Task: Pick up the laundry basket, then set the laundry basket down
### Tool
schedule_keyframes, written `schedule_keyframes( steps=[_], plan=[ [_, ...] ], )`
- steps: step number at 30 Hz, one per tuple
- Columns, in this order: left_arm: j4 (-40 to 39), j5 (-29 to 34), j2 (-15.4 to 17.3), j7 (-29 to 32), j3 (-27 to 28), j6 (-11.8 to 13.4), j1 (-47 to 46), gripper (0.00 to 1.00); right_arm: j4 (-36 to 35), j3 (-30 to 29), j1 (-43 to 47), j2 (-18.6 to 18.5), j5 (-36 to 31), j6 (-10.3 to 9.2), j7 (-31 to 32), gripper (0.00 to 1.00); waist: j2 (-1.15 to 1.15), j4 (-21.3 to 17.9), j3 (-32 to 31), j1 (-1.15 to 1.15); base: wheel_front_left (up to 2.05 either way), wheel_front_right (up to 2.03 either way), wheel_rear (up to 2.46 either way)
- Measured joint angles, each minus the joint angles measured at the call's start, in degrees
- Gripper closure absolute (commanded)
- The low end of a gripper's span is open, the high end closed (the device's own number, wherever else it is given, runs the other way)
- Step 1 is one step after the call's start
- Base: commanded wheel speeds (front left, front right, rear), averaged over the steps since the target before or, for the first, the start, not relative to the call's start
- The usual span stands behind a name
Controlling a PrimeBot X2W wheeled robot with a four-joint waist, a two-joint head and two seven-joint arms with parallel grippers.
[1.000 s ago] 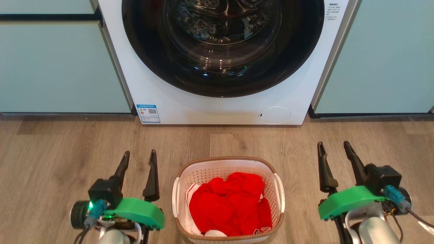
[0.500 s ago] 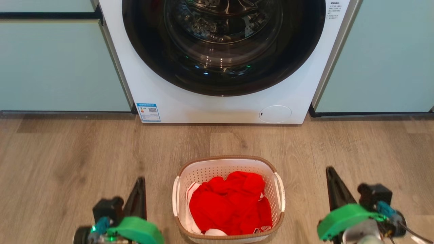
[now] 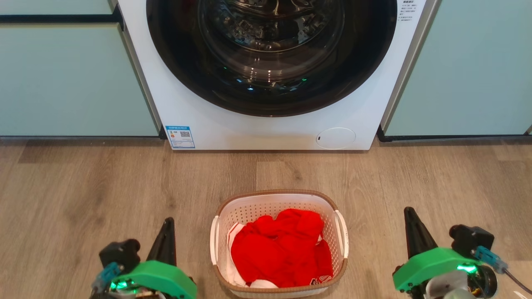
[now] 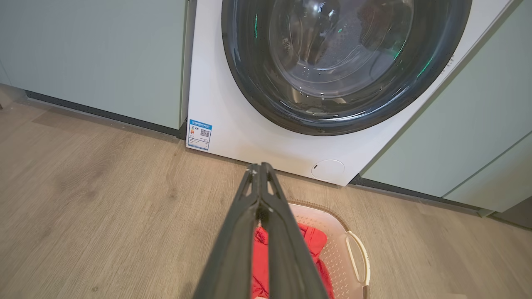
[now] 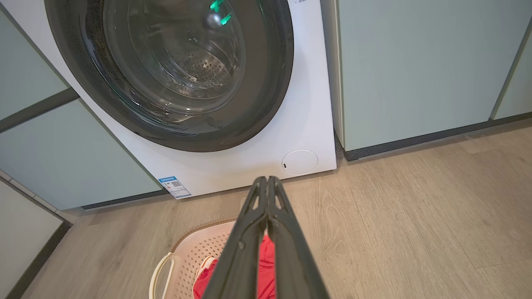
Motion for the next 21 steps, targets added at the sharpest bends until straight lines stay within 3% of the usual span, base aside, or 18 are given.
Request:
schedule_keyframes(
  steps=[21],
  plan=[
    [0.04,-12.50,0.07,2.97,3.02,-1.53,-0.69,1.00,-0.01,-1.70,-0.19,-0.03,12.69,0.00,2.99,1.00,0.00,-0.49,0.43,0.00,0.00,0.00,0.00]
  ],
)
